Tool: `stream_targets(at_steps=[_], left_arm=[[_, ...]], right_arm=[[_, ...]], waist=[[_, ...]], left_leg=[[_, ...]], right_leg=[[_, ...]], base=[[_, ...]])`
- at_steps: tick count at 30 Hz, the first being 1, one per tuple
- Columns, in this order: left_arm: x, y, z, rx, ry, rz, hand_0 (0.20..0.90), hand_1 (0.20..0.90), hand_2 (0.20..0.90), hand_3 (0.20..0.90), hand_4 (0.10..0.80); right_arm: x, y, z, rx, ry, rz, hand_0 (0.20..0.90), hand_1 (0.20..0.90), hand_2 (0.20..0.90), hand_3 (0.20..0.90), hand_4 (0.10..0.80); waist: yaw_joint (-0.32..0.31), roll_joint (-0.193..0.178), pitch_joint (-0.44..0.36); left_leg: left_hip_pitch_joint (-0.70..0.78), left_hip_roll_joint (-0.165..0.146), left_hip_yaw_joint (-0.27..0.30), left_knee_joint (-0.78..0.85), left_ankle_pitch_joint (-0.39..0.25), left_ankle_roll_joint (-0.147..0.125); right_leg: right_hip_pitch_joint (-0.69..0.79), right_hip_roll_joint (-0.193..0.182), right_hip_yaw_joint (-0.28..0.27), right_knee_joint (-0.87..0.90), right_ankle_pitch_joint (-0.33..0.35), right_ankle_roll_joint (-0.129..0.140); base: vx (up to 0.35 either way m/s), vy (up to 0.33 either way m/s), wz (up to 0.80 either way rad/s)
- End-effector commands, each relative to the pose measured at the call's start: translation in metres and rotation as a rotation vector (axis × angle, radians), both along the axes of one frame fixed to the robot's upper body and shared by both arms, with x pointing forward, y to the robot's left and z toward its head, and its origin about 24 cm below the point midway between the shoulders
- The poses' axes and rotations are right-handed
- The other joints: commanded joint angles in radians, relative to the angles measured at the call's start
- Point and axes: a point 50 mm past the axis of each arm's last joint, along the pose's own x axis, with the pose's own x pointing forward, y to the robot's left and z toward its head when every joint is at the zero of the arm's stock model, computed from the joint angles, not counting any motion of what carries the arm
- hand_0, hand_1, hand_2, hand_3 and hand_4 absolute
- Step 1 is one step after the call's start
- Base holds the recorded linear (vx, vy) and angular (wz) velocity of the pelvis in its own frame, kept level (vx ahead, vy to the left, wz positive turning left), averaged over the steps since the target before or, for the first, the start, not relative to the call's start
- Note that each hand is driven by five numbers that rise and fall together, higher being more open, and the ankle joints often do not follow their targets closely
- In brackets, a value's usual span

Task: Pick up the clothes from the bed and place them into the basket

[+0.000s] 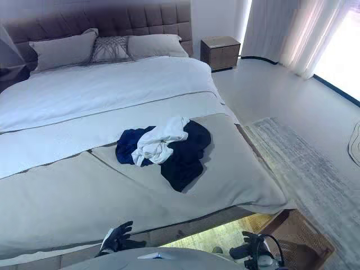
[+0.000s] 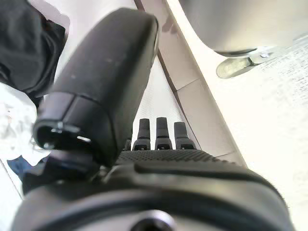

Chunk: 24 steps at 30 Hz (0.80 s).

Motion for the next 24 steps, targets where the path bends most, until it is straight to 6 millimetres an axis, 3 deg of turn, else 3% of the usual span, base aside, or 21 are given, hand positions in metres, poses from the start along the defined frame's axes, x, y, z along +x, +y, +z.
stream_targets(at_steps=[1, 17, 24], left_arm=[[0.044, 0.004, 0.013, 0.024, -0.13, -0.013, 0.9, 0.9, 0.9, 0.9, 0.8], [0.04, 0.001, 0.009, -0.056, -0.074, -0.02, 0.9, 0.9, 0.9, 0.9, 0.8], [0.041, -0.002, 0.008, -0.11, -0.072, 0.0, 0.9, 0.9, 0.9, 0.9, 0.8]], right_arm=[[0.023, 0.02, -0.001, 0.051, -0.021, 0.06, 0.9, 0.9, 0.9, 0.9, 0.8], [0.022, 0.016, -0.001, 0.007, -0.004, 0.058, 0.9, 0.9, 0.9, 0.9, 0.8], [0.032, 0.015, 0.003, -0.018, -0.092, 0.029, 0.9, 0.9, 0.9, 0.9, 0.8]], waist=[[0.002, -0.018, 0.046], [0.003, -0.013, 0.044], [0.001, -0.009, 0.047]], left_leg=[[0.014, -0.102, -0.069, 0.031, -0.117, 0.054], [0.015, -0.1, -0.065, 0.025, -0.113, 0.052], [0.01, -0.1, -0.066, 0.025, -0.111, 0.053]], right_leg=[[0.075, 0.023, 0.023, 0.056, -0.132, 0.02], [0.076, 0.023, 0.02, 0.049, -0.126, 0.022], [0.069, 0.024, 0.022, 0.05, -0.124, 0.02]], base=[[0.0, 0.0, 0.0], [0.0, 0.0, 0.0], [0.0, 0.0, 0.0]])
